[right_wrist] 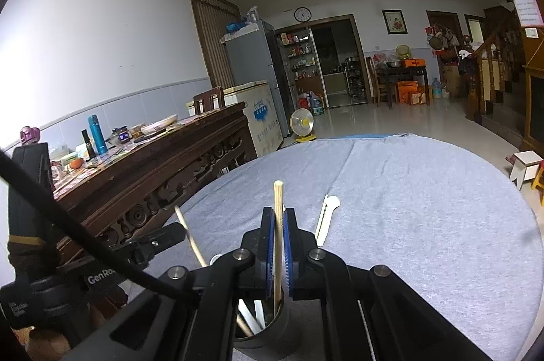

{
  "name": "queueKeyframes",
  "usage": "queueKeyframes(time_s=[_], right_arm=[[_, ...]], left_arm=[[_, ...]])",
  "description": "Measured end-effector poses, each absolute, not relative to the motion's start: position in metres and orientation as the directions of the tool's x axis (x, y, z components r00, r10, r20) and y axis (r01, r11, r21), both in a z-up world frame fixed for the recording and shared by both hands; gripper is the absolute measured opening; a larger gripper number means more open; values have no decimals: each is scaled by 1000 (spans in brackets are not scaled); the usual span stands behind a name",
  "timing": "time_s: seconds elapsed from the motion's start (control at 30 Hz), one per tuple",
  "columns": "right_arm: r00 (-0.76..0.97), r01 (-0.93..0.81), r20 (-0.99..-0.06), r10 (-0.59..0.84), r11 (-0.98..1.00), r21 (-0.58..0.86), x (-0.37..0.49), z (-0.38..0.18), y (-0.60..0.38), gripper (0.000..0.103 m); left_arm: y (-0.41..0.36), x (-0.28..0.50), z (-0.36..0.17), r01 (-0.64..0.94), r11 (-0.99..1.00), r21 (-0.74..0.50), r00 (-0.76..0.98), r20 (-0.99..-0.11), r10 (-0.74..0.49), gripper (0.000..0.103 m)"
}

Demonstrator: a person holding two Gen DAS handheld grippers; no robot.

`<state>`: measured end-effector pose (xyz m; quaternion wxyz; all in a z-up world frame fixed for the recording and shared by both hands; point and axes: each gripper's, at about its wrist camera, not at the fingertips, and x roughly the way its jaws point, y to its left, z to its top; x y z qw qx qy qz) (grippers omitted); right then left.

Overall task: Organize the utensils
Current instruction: 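Open both grippers to release the chopsticks into the cup, then move both grippers back over the remaining spoon and chopsticks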

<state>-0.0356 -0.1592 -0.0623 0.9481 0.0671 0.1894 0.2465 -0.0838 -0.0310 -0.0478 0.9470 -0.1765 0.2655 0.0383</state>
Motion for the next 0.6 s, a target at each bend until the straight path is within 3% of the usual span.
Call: queueKeyframes(time_s=[0.1,0.17,0.23,0.37,0.6], right_arm=[[806,-440,-328,492,870,225,-36,-62,-160,8],[807,-441,-324,494,869,226,-38,-61,-161,27],[808,-444,-313,499,865,234,-40,-60,-164,39],[808,-447,-283,517,851,277,-44,-49,-176,41],[812,-405,-254,525,821,403,-40,-24,-232,47]], left_arm=[[-26,-89,-45,-172,930,-324,859,-511,-19,26],[-23,-93,-42,-177,928,-327,865,-501,-11,37],[-17,-99,-38,-186,922,-340,875,-484,-2,46],[-3,-106,-27,-200,915,-350,885,-466,16,47],[48,-112,-14,-286,873,-396,878,-473,73,60]])
